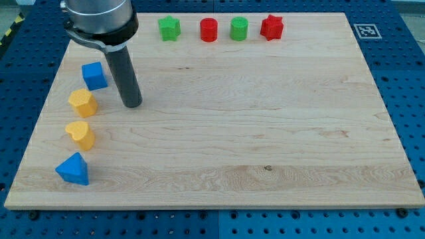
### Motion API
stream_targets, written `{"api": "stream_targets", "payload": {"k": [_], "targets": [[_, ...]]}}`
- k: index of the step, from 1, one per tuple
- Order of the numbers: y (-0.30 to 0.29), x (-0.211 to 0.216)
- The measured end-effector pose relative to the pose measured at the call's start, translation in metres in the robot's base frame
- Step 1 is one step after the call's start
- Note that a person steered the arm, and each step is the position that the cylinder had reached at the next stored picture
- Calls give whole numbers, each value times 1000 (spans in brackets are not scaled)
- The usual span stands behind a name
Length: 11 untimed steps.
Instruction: Push the blue cube a bit right and down
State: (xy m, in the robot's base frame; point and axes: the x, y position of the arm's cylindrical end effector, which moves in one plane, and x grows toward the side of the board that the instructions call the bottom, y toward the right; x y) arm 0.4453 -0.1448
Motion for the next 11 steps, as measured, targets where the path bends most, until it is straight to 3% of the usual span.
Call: {"api": "stream_targets", "payload": {"k": [2,4,6,7,8,9,11], "targets": [[6,-12],[21,-70],[-33,-116],[-104,-116],[-133,-95],[-133,-72],[-117,-68]]}}
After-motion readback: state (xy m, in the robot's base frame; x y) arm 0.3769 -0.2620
